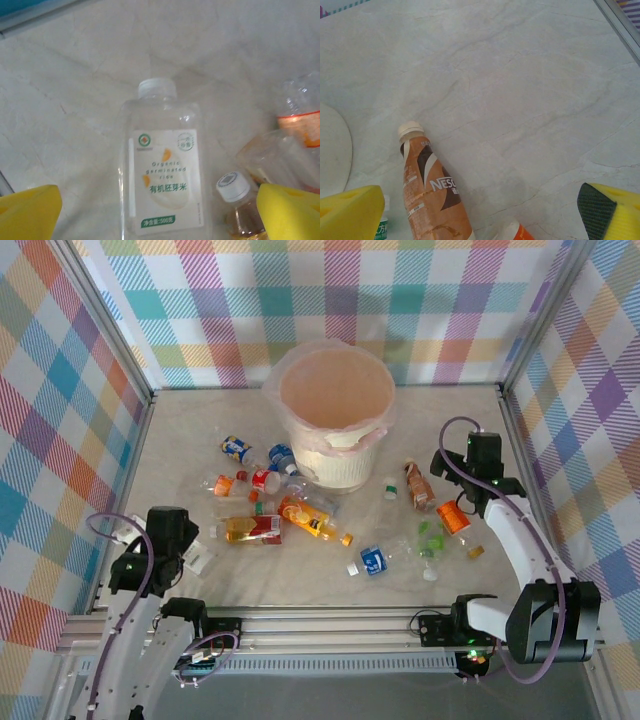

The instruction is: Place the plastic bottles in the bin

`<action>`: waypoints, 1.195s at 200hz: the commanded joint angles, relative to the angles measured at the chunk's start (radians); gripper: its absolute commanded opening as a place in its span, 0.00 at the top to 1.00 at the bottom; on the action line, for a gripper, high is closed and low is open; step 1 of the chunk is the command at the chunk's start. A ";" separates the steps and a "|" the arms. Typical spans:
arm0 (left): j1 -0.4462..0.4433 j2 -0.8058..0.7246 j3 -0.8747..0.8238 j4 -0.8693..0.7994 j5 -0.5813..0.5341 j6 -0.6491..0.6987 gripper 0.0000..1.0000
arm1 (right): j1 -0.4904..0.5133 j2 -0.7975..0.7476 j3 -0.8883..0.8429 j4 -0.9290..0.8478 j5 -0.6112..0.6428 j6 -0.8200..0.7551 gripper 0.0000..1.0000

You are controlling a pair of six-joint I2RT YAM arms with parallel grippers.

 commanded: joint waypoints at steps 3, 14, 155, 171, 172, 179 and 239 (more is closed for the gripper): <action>0.006 0.051 -0.024 -0.005 0.041 -0.015 0.00 | -0.003 -0.002 0.022 -0.039 -0.017 0.010 0.00; 0.006 0.088 -0.030 0.008 0.039 -0.014 0.00 | -0.003 -0.001 0.020 -0.042 -0.014 0.007 0.00; 0.052 0.521 -0.010 0.228 0.093 0.096 0.00 | -0.005 -0.037 -0.001 -0.016 -0.043 -0.011 0.00; 0.059 0.540 -0.019 0.246 0.108 0.097 0.00 | -0.003 -0.045 -0.007 -0.009 -0.056 -0.014 0.00; 0.061 0.541 -0.020 0.246 0.109 0.097 0.00 | -0.003 -0.045 -0.007 -0.009 -0.055 -0.013 0.00; 0.067 0.547 -0.026 0.252 0.113 0.094 0.00 | -0.004 -0.048 -0.009 -0.008 -0.057 -0.014 0.00; 0.143 0.539 -0.103 0.332 0.189 0.094 0.00 | -0.004 -0.059 -0.017 -0.009 -0.066 -0.013 0.00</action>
